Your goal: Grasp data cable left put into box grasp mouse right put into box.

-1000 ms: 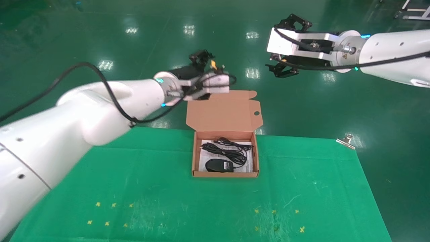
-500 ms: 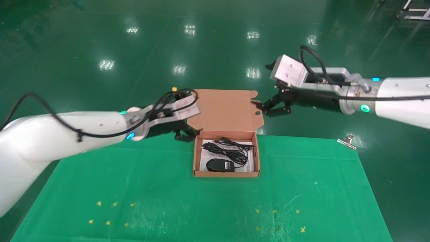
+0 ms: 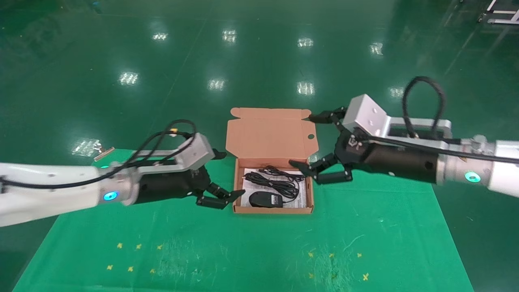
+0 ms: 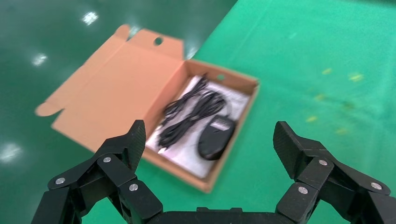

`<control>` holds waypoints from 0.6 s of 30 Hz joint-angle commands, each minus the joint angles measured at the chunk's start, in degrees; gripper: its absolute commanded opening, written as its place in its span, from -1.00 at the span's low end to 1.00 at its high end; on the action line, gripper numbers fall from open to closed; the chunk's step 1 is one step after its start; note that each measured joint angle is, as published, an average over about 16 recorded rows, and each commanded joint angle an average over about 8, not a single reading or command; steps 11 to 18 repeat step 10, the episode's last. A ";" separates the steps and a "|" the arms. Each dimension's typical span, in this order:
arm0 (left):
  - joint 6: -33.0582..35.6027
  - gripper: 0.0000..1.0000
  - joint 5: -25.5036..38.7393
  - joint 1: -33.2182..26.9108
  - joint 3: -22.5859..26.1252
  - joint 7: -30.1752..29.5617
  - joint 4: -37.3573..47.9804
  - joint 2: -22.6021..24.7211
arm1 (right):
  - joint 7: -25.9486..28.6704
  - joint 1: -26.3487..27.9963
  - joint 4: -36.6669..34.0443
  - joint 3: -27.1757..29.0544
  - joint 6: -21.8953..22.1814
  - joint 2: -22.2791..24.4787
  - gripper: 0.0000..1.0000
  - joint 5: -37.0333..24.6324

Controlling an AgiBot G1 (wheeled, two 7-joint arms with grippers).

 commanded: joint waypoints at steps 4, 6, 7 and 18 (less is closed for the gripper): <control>5.68 1.00 -6.95 2.99 -4.38 0.84 -2.55 -3.66 | 0.94 -3.51 2.17 2.71 -3.96 2.18 1.00 5.14; 7.90 1.00 -9.68 4.17 -6.10 1.16 -3.56 -5.10 | 1.31 -4.88 3.02 3.78 -5.52 3.04 1.00 7.16; 9.04 1.00 -11.08 4.76 -6.98 1.33 -4.07 -5.83 | 1.50 -5.58 3.45 4.32 -6.31 3.47 1.00 8.19; 10.73 1.00 -13.14 5.65 -8.28 1.58 -4.83 -6.92 | 1.78 -6.63 4.09 5.13 -7.49 4.12 1.00 9.72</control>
